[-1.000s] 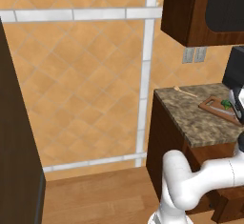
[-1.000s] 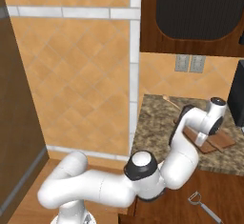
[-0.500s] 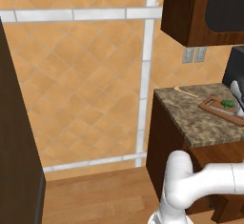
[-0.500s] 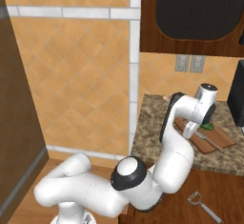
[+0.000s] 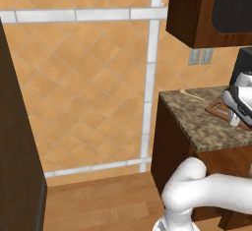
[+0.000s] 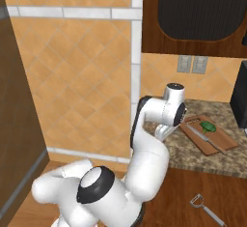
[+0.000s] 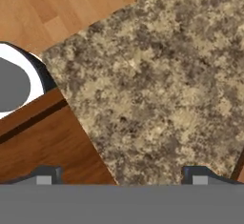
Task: Place the appropriate cutting tool for cutting the broccoli skin on the cutting board.
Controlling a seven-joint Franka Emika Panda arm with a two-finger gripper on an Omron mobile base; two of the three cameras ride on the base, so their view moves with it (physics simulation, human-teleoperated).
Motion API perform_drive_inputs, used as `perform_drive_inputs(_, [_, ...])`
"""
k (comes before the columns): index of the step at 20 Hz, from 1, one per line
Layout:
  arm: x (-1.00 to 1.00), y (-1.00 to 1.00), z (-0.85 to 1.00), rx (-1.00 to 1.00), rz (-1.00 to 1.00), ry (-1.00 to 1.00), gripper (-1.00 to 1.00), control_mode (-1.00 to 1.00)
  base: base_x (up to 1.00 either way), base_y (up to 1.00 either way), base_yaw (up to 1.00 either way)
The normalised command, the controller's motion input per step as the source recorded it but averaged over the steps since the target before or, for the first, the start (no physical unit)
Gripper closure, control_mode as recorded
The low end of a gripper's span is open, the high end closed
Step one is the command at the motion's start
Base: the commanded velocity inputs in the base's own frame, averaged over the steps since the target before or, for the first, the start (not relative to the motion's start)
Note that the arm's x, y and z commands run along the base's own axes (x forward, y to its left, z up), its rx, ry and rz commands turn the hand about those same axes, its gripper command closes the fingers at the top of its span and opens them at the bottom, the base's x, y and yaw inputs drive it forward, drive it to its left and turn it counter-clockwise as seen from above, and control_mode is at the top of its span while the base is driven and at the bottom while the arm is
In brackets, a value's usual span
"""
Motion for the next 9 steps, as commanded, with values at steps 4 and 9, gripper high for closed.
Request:
perform_drive_inputs(4, [-0.36, 1.0, 0.18, -0.08, -0.01, 0.02, -1.0, -1.0, 0.0, 0.0, 0.0])
perform_drive_inputs(9, [-0.3, 1.0, 0.21, -0.1, 0.0, 0.03, -1.0, -1.0, 0.0, 0.0, 0.0])
